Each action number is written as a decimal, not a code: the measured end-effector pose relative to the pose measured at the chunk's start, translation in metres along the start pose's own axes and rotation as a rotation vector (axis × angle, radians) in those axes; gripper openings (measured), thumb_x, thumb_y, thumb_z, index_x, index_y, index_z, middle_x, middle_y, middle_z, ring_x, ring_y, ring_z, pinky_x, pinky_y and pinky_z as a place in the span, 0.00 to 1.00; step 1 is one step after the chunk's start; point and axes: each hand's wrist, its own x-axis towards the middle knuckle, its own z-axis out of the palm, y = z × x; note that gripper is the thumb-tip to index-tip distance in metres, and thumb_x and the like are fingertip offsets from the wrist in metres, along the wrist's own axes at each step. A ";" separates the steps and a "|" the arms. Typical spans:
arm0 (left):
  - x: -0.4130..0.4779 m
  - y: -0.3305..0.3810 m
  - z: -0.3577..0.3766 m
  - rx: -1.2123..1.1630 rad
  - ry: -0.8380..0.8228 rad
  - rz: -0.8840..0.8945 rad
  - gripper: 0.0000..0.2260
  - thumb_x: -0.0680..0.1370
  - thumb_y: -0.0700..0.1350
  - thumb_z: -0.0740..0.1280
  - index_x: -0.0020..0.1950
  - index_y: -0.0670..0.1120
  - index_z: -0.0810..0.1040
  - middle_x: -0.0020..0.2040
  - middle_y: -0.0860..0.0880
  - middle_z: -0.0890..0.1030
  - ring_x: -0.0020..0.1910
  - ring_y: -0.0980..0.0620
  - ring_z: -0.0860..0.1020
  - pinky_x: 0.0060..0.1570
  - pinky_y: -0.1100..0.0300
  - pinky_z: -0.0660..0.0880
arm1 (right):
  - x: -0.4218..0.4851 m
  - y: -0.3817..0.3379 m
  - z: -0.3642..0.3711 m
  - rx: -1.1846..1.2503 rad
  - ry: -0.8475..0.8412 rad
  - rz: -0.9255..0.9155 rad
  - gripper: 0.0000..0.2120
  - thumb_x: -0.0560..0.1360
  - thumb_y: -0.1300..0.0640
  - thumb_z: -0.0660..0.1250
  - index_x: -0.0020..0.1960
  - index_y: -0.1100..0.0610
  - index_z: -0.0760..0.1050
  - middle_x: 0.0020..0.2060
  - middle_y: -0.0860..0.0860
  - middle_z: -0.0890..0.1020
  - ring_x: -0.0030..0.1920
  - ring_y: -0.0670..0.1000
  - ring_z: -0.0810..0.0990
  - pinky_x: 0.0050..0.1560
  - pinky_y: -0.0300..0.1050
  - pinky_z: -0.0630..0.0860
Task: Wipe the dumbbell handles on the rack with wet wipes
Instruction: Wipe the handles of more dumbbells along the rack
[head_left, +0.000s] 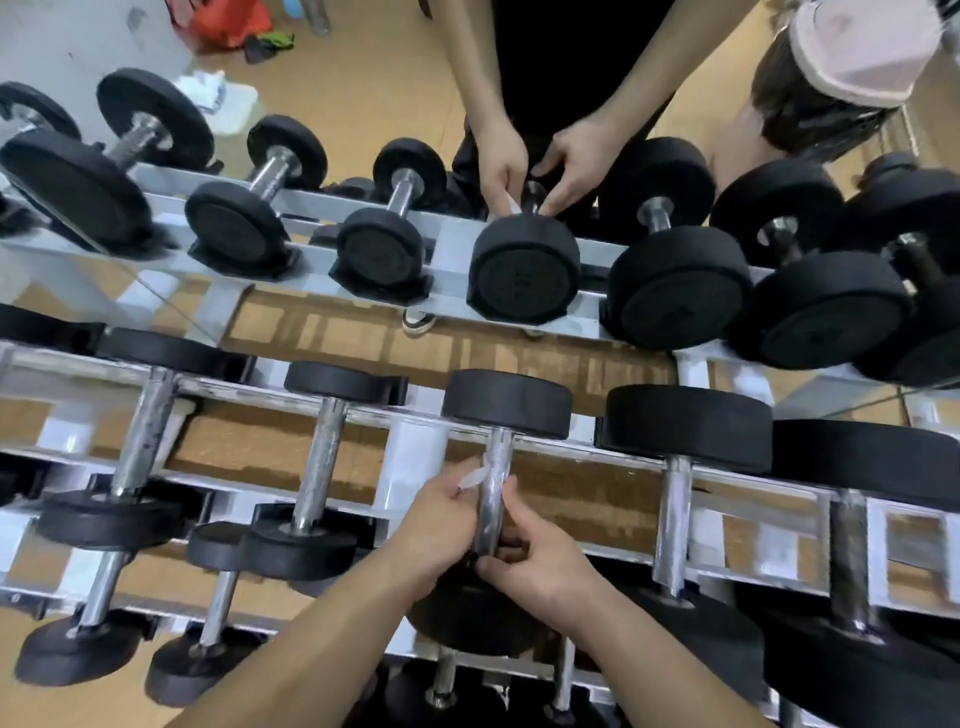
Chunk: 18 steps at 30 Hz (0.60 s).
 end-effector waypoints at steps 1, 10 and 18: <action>0.002 0.005 0.000 -0.051 0.001 -0.039 0.07 0.82 0.45 0.68 0.55 0.50 0.86 0.47 0.40 0.87 0.50 0.37 0.86 0.55 0.43 0.83 | -0.001 0.000 -0.001 0.004 -0.003 -0.003 0.44 0.77 0.62 0.74 0.76 0.31 0.52 0.53 0.40 0.84 0.51 0.34 0.84 0.53 0.28 0.77; 0.010 0.026 0.014 -0.157 0.093 -0.067 0.10 0.83 0.42 0.63 0.58 0.48 0.83 0.45 0.40 0.87 0.41 0.45 0.85 0.44 0.52 0.83 | 0.000 0.006 0.000 0.015 0.005 -0.025 0.45 0.77 0.58 0.73 0.83 0.36 0.51 0.48 0.39 0.87 0.51 0.38 0.85 0.63 0.40 0.78; -0.005 0.028 0.003 0.057 0.021 -0.028 0.06 0.82 0.44 0.68 0.56 0.46 0.84 0.48 0.40 0.87 0.48 0.43 0.86 0.41 0.58 0.81 | 0.001 0.008 0.001 0.011 0.011 -0.061 0.42 0.77 0.60 0.73 0.81 0.37 0.56 0.40 0.41 0.85 0.40 0.35 0.83 0.45 0.26 0.74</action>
